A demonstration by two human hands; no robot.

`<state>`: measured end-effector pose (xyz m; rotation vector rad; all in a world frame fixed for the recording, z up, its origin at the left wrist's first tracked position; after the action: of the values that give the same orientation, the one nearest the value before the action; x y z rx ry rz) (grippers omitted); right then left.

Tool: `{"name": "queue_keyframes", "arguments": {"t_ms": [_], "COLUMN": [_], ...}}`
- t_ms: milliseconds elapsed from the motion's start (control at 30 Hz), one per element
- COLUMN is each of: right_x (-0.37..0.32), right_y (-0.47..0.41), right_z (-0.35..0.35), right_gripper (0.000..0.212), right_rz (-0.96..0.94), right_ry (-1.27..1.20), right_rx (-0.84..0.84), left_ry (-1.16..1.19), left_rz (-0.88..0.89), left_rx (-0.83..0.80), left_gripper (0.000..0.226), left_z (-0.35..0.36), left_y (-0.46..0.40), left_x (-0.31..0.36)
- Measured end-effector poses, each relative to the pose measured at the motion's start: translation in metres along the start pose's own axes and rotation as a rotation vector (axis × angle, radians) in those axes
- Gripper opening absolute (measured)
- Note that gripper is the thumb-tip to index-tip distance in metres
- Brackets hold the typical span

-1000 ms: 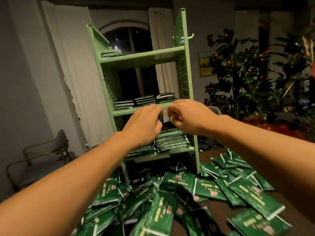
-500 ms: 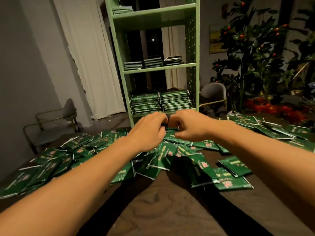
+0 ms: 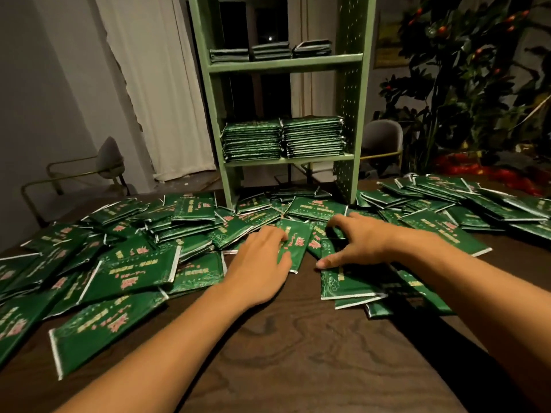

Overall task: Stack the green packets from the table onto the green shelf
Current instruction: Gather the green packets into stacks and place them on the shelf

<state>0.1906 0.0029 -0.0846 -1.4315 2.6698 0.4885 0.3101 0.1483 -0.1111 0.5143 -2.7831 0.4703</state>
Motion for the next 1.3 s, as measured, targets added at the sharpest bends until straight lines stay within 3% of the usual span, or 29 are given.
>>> {"name": "queue_keyframes", "arguments": {"t_ms": [167,300,500,700,833,933,1167,1300], "right_x": [-0.011,-0.014,-0.014,0.007,0.004,0.004,0.011,0.007], "right_y": [-0.011,-0.009,0.002,0.019,0.02,0.021,0.034,0.036], "right_z": [0.016,0.021,0.015,0.005,0.012,0.007,-0.009,-0.01], "right_gripper": [0.082,0.066,0.046,0.081,0.083,0.084,0.077,0.074], "right_rz": [-0.009,-0.035,-0.052,0.207,0.135,0.123,0.235,0.227], "right_ry": [-0.094,0.014,-0.061,0.079,-0.144,-0.245,0.0,0.027], "right_rx": [0.255,0.441,0.427,0.29,0.179,0.28,0.502,0.518], "left_ry": [0.165,0.263,0.361,0.57,0.594,0.605,0.699,0.737], "left_rz": [-0.024,-0.036,-0.143,-0.252,-0.245,-0.227,-0.207,-0.203], "left_rx": [0.097,0.144,0.174,0.175,0.165,0.168,0.235,0.244], "left_gripper": [0.028,0.032,0.049,0.046,0.042,0.038,0.044,0.049], "left_z": [-0.004,-0.009,-0.011,-0.008,-0.008,-0.008,-0.014,-0.016], "left_y": [0.008,0.006,0.007,0.01,0.013,0.013,0.012,0.015], "left_x": [-0.009,-0.011,-0.014,-0.028,-0.026,-0.023,-0.023,-0.02]}}
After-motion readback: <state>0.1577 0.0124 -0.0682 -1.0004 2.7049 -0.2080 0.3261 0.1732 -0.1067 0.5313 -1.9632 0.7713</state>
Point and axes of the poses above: each hand's wrist, its own y-axis away from the middle knuckle, its own z-axis out of the palm, x = y × z, the point moved 6 cm from there along -y, towards the middle knuckle, and after that the axes turned 5 degrees about -x, right-handed, at the moved point
